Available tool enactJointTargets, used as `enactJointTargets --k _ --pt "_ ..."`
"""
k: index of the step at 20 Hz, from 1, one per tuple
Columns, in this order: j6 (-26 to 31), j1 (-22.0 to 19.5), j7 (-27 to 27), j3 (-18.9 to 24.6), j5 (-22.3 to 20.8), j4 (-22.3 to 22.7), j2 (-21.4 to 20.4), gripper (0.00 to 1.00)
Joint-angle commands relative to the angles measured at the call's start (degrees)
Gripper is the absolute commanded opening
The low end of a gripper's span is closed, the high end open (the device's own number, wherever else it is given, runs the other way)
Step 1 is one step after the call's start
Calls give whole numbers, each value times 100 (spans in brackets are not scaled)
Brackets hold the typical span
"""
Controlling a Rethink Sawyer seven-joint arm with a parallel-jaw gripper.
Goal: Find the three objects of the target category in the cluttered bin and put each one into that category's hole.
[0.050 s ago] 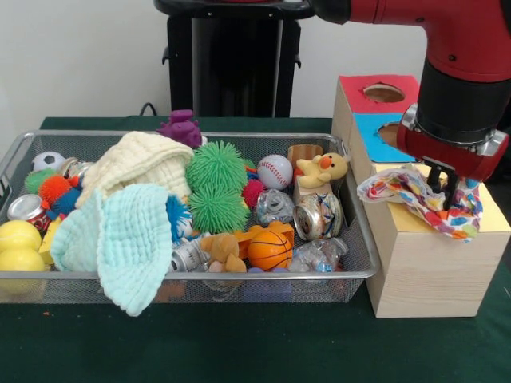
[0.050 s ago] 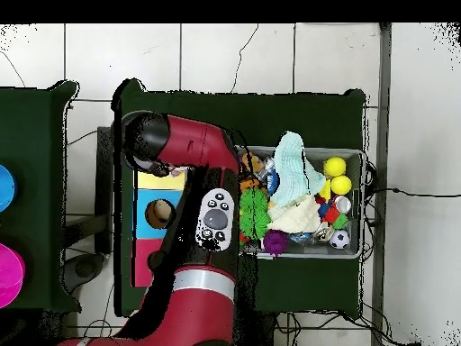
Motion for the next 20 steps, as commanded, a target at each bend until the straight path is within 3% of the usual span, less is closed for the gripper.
enactJointTargets --k 1,7,13,15,17,20 --pt "-394 -211 800 -65 -445 388 718 0" --pt "-188 92 1015 -609 -697 351 467 0" --pt "-114 339 948 -1256 -966 -97 73 0" --pt "140 343 889 -1232 -895 -117 -56 0" --pt "236 361 1008 -1057 -684 166 -171 0" --pt "-117 380 1249 -781 -422 516 -2 0"
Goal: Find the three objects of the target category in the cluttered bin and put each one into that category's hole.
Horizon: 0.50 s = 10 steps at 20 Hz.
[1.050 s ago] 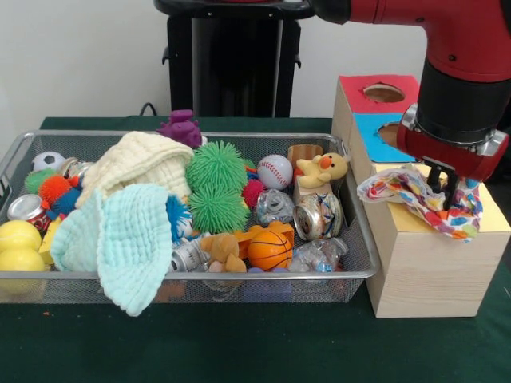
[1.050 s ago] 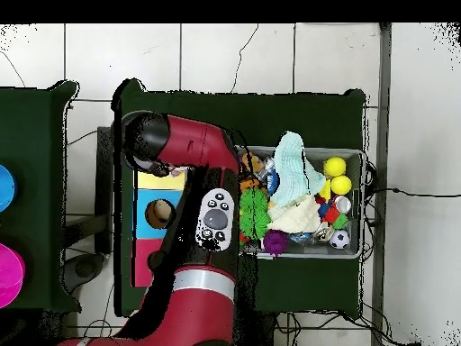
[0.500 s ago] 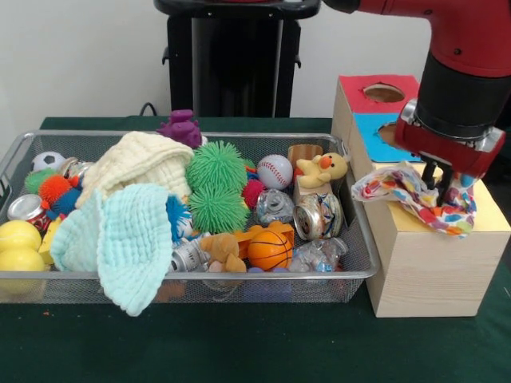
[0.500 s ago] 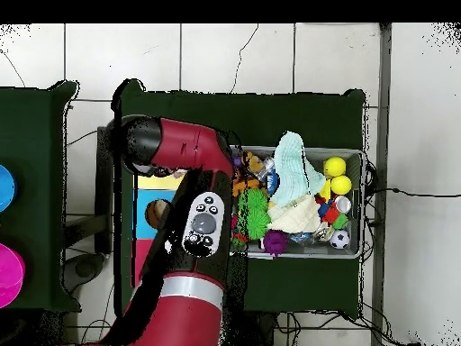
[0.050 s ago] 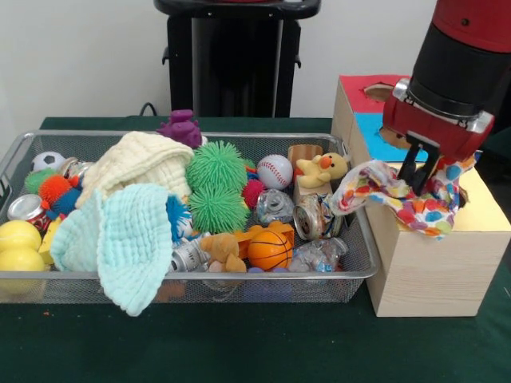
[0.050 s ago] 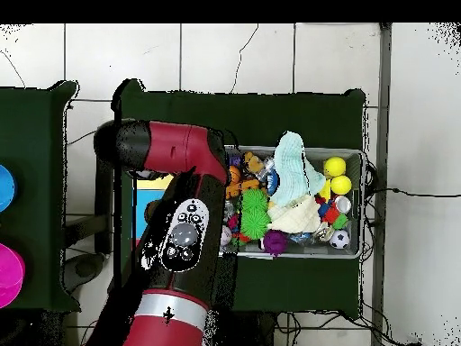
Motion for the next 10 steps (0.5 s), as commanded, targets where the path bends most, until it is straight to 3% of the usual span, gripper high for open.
enactJointTargets --k 1,10 --pt "-267 -124 1308 206 73 626 185 0" --pt "-627 -195 1501 706 767 914 490 0"
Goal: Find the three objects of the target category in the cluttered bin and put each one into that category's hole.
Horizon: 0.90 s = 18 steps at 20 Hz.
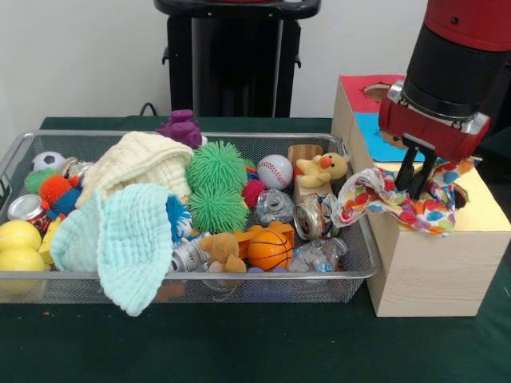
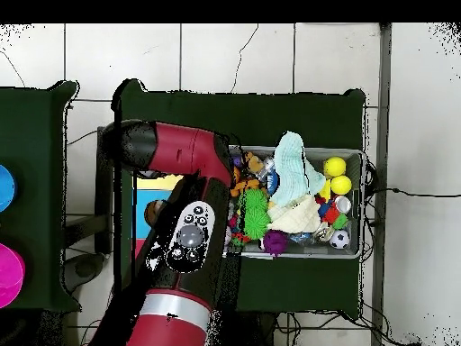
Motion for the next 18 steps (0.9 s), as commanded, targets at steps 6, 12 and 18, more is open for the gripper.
enactJointTargets --k 6,12,18 --pt "-305 -93 1506 762 743 902 423 0" --pt "-291 108 1600 706 945 996 392 0" --pt "-181 377 1871 478 1009 1019 312 0"
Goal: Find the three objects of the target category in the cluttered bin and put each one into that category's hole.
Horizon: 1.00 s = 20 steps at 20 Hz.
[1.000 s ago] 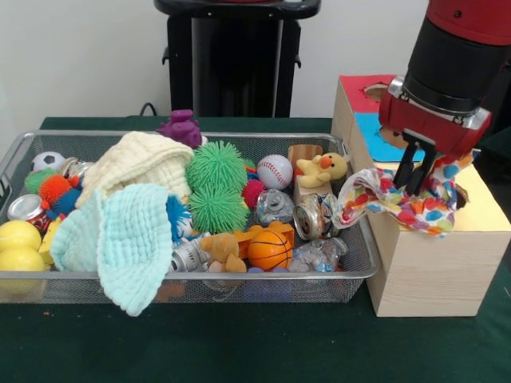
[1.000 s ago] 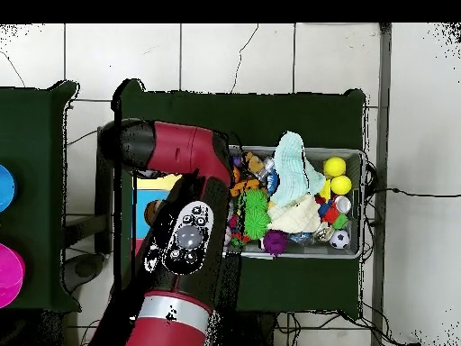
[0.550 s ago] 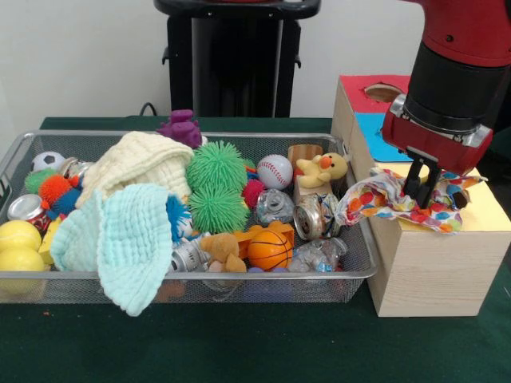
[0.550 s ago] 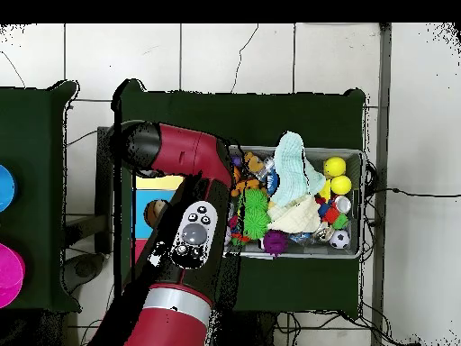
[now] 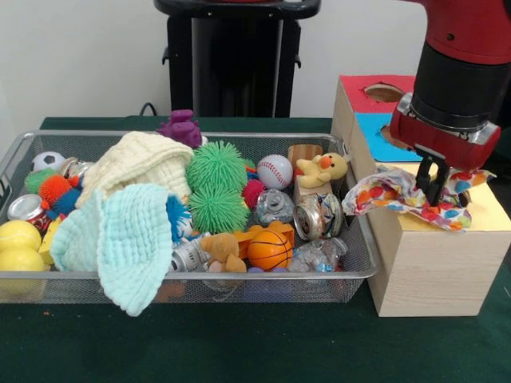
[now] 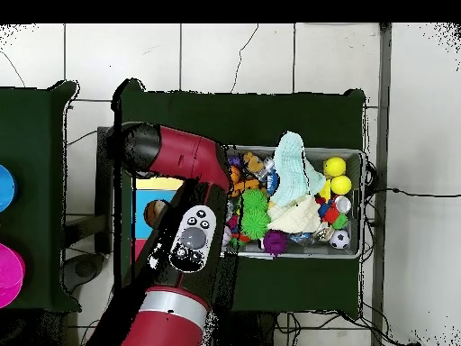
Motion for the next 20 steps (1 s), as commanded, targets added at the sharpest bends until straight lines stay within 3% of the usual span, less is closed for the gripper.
enactJointTargets --k 1,13,20 --pt "7 321 1830 446 268 789 216 0" --pt "-85 429 2000 503 547 990 226 0" --pt "-540 214 1835 563 495 577 863 0"
